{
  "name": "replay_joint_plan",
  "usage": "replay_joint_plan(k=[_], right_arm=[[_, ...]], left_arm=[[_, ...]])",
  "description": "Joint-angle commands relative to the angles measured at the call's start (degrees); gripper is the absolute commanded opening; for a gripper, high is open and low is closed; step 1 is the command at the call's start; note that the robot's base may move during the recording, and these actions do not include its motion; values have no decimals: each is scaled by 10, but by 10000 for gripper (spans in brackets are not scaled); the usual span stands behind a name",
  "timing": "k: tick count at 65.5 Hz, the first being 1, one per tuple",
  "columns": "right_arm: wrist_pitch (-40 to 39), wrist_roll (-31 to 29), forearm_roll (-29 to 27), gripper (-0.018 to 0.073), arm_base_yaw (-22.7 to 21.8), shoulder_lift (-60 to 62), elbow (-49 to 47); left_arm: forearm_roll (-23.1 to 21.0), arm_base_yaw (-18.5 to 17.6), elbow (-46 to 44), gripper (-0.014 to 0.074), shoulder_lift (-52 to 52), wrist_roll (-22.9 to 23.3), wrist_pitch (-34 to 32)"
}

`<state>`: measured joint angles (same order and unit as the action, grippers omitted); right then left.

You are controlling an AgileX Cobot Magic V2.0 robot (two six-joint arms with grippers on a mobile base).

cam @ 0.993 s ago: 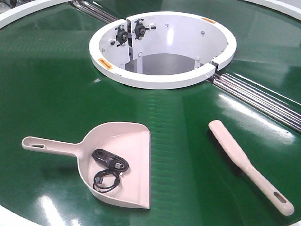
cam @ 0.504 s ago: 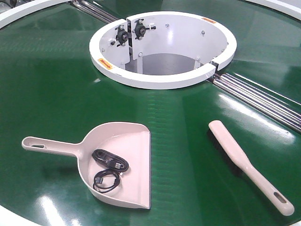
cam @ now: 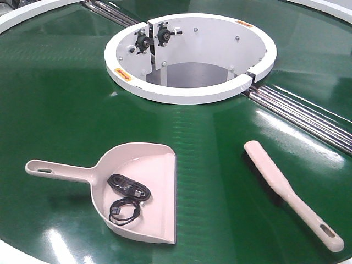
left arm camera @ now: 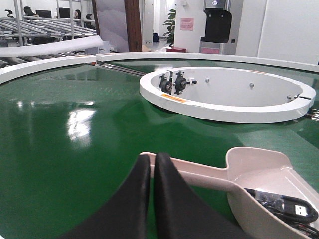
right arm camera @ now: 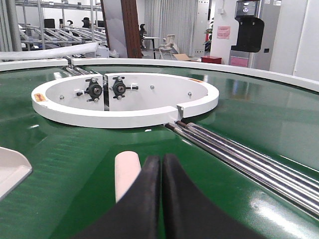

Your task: Clean and inspect green conveyor with broom and dustpan

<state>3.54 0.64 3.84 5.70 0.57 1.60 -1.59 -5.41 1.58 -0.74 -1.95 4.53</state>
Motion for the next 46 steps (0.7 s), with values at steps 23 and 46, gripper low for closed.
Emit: replay_joint_plan(k=[23, 46], right_arm=[[-44, 0, 6, -10, -4, 11, 12], [-44, 0, 6, -10, -4, 11, 12]], left_arm=[[-1, 1, 18, -6, -7, 5, -40], [-1, 1, 18, -6, -7, 5, -40]])
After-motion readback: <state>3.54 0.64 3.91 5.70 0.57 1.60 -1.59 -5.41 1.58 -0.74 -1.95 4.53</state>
